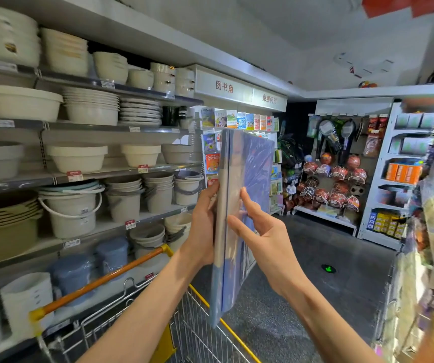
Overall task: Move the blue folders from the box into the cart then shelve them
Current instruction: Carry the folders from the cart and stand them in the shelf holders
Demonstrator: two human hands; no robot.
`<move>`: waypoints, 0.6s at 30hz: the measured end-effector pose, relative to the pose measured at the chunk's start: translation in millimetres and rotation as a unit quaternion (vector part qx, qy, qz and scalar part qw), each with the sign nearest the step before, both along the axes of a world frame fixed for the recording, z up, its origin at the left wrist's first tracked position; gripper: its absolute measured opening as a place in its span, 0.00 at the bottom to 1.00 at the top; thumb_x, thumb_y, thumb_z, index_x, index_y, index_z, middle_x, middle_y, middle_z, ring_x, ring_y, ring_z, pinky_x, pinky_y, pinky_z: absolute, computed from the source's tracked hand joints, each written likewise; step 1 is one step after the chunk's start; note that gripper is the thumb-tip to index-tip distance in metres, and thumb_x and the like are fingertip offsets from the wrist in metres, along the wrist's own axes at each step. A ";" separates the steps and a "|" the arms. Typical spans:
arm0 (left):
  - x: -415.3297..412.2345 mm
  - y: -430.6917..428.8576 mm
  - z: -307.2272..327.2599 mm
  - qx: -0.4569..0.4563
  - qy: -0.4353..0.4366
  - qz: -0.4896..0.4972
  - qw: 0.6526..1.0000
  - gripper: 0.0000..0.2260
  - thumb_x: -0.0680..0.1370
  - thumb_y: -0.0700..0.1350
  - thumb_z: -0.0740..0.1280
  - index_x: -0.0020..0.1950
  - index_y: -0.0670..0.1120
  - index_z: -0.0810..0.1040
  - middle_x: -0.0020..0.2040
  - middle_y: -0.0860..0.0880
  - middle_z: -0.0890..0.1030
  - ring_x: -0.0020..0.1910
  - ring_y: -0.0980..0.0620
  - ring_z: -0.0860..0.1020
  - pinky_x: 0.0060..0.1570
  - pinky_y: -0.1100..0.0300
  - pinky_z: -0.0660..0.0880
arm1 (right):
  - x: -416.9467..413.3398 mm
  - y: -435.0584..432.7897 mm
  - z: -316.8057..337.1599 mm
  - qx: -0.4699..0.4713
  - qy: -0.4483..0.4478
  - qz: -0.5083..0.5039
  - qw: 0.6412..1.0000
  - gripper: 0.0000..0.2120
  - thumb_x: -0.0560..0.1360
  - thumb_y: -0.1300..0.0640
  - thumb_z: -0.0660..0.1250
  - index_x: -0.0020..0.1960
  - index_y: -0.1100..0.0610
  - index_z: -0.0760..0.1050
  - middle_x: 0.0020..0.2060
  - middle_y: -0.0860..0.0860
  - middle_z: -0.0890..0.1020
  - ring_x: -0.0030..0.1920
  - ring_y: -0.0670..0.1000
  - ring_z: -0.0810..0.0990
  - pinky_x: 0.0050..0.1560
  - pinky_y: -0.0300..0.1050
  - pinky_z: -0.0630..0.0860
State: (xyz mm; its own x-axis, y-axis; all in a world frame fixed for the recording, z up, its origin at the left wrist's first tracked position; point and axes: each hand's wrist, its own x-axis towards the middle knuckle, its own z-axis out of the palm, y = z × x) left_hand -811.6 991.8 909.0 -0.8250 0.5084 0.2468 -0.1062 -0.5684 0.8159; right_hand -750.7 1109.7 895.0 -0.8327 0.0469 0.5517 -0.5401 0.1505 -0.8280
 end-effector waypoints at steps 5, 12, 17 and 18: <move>-8.5 5.2 -0.6 0.005 -0.015 -0.002 1.000 0.25 0.70 0.63 0.64 0.52 0.43 0.81 0.46 0.42 0.81 0.40 0.46 0.82 0.44 0.51 0.74 | 6.1 -2.1 -0.1 0.023 0.010 -0.004 1.000 0.28 0.76 0.60 0.72 0.73 0.47 0.69 0.68 0.50 0.75 0.64 0.31 0.58 0.59 0.27 0.55; -19.0 8.0 -6.1 0.017 -0.046 -0.030 0.998 0.28 0.63 0.66 0.69 0.51 0.46 0.80 0.52 0.44 0.80 0.46 0.46 0.79 0.45 0.51 0.73 | 2.5 -0.6 1.4 0.064 -0.001 -0.026 0.998 0.31 0.74 0.54 0.74 0.73 0.39 0.67 0.72 0.45 0.70 0.61 0.19 0.63 0.58 0.33 0.73; -17.6 18.3 -9.1 0.061 -0.075 -0.042 0.994 0.28 0.71 0.68 0.61 0.58 0.48 0.81 0.60 0.43 0.78 0.57 0.43 0.76 0.46 0.50 0.72 | -0.9 2.3 0.9 0.058 0.019 -0.032 0.998 0.39 0.71 0.55 0.77 0.76 0.42 0.63 0.63 0.37 0.74 0.57 0.21 0.69 0.51 0.25 0.72; -15.7 19.8 -9.2 0.061 -0.071 -0.036 0.995 0.29 0.72 0.67 0.60 0.61 0.48 0.81 0.62 0.42 0.77 0.60 0.43 0.74 0.48 0.49 0.72 | -3.1 4.0 0.6 0.054 0.023 -0.041 0.997 0.40 0.70 0.54 0.78 0.76 0.40 0.62 0.65 0.35 0.74 0.59 0.23 0.70 0.53 0.26 0.73</move>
